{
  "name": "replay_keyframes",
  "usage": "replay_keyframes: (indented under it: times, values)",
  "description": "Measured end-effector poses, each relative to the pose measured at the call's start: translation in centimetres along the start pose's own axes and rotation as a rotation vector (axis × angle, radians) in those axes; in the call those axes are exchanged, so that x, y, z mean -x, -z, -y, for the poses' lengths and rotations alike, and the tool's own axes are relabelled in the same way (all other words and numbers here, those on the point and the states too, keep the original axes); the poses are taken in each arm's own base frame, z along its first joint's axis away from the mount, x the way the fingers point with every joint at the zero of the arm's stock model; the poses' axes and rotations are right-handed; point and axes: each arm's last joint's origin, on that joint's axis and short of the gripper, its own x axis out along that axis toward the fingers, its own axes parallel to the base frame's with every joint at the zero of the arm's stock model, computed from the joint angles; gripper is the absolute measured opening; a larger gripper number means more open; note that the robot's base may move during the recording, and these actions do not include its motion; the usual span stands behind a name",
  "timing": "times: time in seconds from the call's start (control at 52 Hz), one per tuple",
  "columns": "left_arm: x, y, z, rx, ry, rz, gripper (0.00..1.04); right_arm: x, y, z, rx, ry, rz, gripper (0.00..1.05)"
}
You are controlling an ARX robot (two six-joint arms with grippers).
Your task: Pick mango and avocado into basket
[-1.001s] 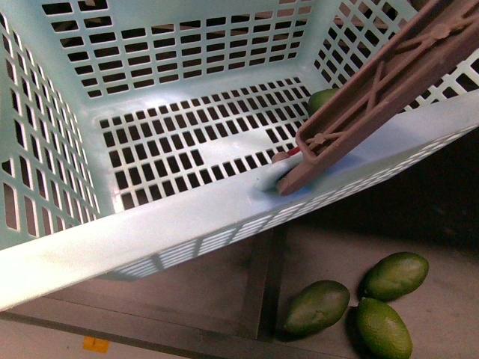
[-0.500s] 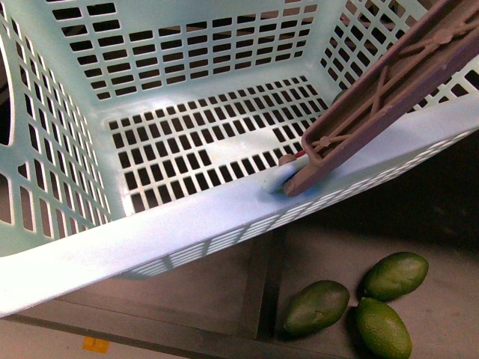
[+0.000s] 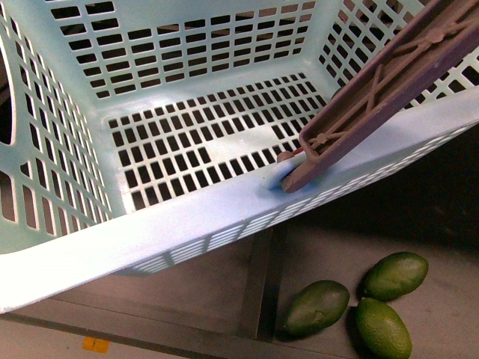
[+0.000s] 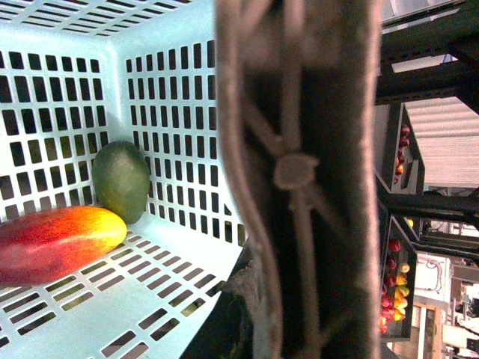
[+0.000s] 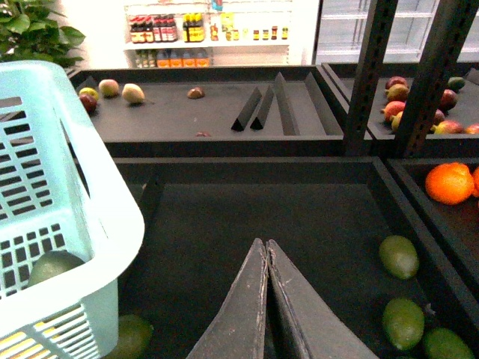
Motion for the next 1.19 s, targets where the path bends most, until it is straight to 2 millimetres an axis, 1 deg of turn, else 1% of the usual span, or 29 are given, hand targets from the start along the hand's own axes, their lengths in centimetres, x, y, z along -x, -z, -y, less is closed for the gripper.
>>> replay_keyframes:
  times: [0.096,0.212,0.443,0.481,1.193]
  values:
    - [0.0,0.0,0.0,0.000,0.000,0.000,0.04,0.5,0.4,0.5,0.000,-0.024,-0.001,0.02]
    - [0.0,0.0,0.0,0.000,0.000,-0.001,0.04,1.1,0.6,1.3,-0.001,0.008,0.001,0.02]
    - [0.0,0.0,0.0,0.000,-0.001,0.002,0.04,2.0,1.2,1.3,-0.001,0.004,0.001,0.02]
    - [0.0,0.0,0.0,0.000,-0.001,0.002,0.04,2.1,1.5,1.3,0.000,0.004,0.015,0.02]
    - [0.0,0.0,0.0,0.000,0.000,0.000,0.04,3.9,1.3,1.3,0.000,0.004,0.029,0.02]
